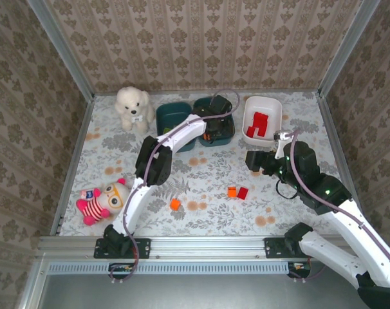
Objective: Sort the legos into containers by color
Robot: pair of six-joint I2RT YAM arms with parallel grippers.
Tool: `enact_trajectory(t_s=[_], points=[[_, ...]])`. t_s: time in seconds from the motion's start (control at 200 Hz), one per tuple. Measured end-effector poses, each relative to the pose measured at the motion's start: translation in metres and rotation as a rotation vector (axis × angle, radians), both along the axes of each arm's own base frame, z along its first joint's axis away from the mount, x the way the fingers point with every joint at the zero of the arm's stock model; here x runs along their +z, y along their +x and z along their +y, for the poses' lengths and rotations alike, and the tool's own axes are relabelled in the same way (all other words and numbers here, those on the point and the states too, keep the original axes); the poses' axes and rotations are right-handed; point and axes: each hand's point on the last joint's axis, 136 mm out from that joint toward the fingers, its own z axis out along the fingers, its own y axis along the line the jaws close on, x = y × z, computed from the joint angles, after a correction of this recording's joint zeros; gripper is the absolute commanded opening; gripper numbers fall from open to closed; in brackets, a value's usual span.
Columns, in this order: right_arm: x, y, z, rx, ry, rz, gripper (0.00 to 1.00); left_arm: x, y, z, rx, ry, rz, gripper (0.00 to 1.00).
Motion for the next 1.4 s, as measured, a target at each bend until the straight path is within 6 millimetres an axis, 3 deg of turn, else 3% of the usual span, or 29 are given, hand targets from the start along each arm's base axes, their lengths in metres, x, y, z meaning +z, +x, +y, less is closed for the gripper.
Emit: enact_trajectory(t_s=[0.26, 0.46, 0.585, 0.695, 0.865, 0.985, 1.085, 1.195, 1.4], points=[[-0.002, 0.0, 0.0, -0.005, 0.005, 0.006, 0.89, -0.007, 0.005, 0.001, 0.009, 0.003, 0.008, 0.62], [-0.004, 0.001, 0.001, 0.0, 0.002, 0.016, 0.88, -0.007, 0.006, 0.005, 0.013, 0.009, 0.012, 0.67], [-0.009, 0.003, 0.004, 0.009, -0.005, 0.035, 0.87, 0.007, 0.008, 0.009, 0.02, 0.0, 0.003, 0.67], [-0.019, 0.004, 0.006, 0.02, -0.038, 0.079, 0.85, 0.043, 0.012, 0.016, 0.04, -0.034, -0.035, 0.67], [-0.028, 0.009, 0.009, 0.026, -0.101, 0.176, 0.83, 0.139, 0.009, 0.045, 0.087, -0.131, -0.156, 0.67], [-0.039, 0.013, 0.008, -0.005, -0.141, 0.292, 0.8, 0.204, -0.006, 0.08, 0.12, -0.208, -0.254, 0.67], [-0.064, 0.013, 0.008, -0.055, -0.156, 0.424, 0.8, 0.23, -0.029, 0.11, 0.128, -0.249, -0.298, 0.67], [-0.096, 0.004, 0.004, -0.139, -0.135, 0.564, 0.77, 0.222, -0.063, 0.13, 0.086, -0.261, -0.293, 0.67], [-0.161, -0.018, 0.005, -0.303, -0.039, 0.817, 0.76, 0.151, -0.146, 0.159, -0.022, -0.231, -0.132, 0.67]])
